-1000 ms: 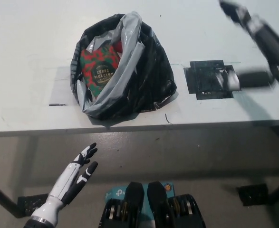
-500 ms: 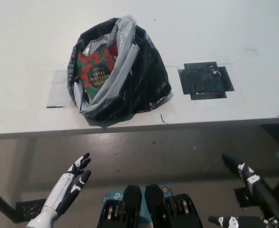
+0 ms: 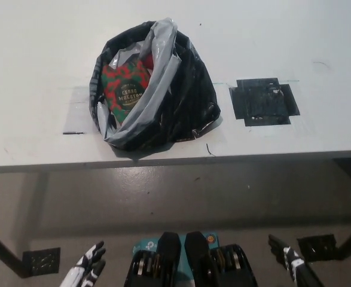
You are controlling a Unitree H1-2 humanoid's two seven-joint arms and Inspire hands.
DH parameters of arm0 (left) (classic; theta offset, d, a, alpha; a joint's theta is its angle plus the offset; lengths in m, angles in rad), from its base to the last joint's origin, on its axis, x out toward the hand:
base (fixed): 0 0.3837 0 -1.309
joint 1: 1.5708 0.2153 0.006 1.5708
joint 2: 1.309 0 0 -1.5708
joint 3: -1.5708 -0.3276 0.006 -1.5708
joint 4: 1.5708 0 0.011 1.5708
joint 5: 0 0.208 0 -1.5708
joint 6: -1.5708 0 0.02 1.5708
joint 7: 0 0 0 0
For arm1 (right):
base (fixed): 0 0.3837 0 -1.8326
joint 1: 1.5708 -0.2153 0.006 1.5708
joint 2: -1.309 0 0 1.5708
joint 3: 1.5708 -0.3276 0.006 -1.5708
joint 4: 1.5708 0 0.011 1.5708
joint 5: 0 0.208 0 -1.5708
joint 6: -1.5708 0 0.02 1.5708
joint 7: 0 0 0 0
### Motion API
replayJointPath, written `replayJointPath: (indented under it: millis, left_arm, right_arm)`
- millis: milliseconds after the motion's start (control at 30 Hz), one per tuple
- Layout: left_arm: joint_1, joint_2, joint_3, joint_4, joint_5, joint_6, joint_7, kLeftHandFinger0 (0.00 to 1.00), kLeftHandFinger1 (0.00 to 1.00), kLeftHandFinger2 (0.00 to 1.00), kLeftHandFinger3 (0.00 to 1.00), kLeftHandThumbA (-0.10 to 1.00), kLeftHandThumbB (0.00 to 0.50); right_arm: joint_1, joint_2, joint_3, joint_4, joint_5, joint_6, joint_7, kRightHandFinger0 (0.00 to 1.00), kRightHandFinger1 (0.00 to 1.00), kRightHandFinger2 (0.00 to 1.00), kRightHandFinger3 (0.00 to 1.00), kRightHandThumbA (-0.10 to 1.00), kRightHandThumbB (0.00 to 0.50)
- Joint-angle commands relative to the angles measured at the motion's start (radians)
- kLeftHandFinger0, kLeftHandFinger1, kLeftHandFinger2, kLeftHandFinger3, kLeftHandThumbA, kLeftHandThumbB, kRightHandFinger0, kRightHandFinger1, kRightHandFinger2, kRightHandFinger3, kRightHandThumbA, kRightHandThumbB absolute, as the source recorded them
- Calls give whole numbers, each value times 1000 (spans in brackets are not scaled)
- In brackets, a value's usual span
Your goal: The robot uses its right hand to pick up a bag of coffee beans and puts it in the black plastic bag, then the robot grabs the top of the bag and lifts it.
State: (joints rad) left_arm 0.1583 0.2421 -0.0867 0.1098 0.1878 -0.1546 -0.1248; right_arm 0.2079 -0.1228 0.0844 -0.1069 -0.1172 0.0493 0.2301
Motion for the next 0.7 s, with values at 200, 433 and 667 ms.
replayJointPath:
  millis: [200,433,667]
  left_arm:
    - [25,10,21,-91,-14,-107,23,1000,1000,1000,1000,1000,264]
    - [-22,28,40,-82,-19,-90,15,1000,1000,1000,1000,1000,269]
    - [-39,29,46,-75,-10,-71,10,1000,1000,1000,1000,1000,270]
  right_arm:
    - [-142,64,-7,177,-80,-321,-168,1000,1000,1000,1000,957,362]
    - [-165,49,31,243,-147,-404,-190,1000,1000,1000,1000,954,306]
    - [-190,50,39,296,-152,-432,-203,1000,1000,1000,1000,945,306]
